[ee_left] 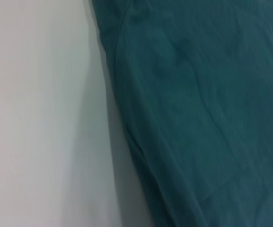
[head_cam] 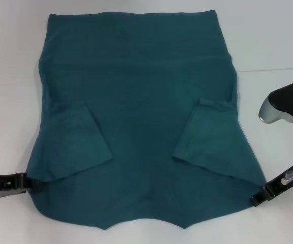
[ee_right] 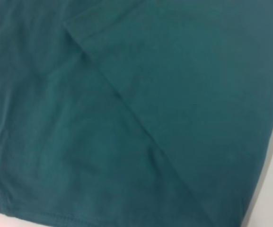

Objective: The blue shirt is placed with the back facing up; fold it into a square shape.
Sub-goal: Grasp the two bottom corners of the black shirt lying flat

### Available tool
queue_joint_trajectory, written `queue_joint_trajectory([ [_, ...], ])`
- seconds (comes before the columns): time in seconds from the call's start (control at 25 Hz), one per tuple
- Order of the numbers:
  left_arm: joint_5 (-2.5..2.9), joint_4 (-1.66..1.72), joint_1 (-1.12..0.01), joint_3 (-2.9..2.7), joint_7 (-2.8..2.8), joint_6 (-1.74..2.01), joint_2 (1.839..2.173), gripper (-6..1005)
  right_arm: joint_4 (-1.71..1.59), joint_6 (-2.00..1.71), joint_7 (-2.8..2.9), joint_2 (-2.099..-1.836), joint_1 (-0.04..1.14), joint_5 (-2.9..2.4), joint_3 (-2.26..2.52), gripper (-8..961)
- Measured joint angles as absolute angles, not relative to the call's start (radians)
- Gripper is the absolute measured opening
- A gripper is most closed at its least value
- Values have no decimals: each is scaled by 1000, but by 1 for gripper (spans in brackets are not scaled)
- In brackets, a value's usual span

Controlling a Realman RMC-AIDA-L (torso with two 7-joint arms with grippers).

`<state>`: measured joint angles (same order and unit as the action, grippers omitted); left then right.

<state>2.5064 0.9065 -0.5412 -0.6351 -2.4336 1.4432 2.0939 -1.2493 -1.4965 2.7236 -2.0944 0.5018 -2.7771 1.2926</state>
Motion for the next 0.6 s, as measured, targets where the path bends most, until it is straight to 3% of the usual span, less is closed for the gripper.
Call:
queue_joint_trajectory([
  [0.48,2506,907,-542,-636,-2430,1440,2095,18,-1247,-1489,2720,-2098,507,-2775,1321,639],
  [0.6,2506,907,-542,-636,-2425,1440,2096,18,-1247,-1485,2715,-2097,507,-2769,1317,560],
])
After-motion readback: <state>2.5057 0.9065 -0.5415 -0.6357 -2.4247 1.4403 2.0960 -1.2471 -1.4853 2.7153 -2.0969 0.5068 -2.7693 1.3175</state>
